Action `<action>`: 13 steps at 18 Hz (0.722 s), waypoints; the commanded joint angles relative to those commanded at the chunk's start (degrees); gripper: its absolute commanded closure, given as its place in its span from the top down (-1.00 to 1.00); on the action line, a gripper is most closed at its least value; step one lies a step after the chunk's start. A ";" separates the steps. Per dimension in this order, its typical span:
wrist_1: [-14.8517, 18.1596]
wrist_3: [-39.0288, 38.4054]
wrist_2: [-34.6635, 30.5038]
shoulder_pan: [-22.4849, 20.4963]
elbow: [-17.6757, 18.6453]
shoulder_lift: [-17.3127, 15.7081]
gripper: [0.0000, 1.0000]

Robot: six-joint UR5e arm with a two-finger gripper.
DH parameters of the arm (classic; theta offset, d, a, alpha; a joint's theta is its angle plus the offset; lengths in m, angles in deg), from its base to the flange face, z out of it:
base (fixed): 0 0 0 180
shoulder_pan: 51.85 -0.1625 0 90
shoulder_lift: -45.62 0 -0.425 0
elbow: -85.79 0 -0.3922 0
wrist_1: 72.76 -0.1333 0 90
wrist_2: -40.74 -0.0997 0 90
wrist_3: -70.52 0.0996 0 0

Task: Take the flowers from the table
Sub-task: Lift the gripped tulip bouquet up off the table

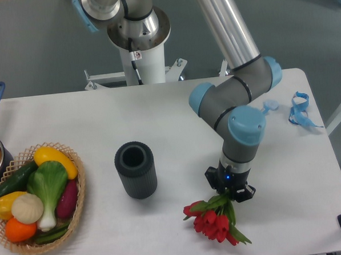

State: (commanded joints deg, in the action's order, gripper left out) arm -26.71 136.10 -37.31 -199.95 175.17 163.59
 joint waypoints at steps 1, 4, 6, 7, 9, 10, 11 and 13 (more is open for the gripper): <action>0.00 -1.84 1.14 -0.09 -0.09 -1.76 -0.46; 0.00 -7.73 6.84 -1.31 -0.35 -7.30 -0.42; -0.09 -11.15 13.07 -2.19 -0.79 -9.68 -0.42; -0.09 -12.91 16.23 -2.63 -0.88 -11.08 -0.42; -0.09 -15.90 21.08 -3.77 -1.40 -12.93 -0.42; -0.09 -17.31 22.93 -3.87 -1.67 -13.81 -0.42; -0.09 -18.37 24.42 -3.87 -1.67 -14.43 -0.42; -0.09 -19.08 26.71 -4.48 -1.76 -15.31 -0.42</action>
State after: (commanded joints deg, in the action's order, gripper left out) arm -26.80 117.02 -10.60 -204.43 173.41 148.28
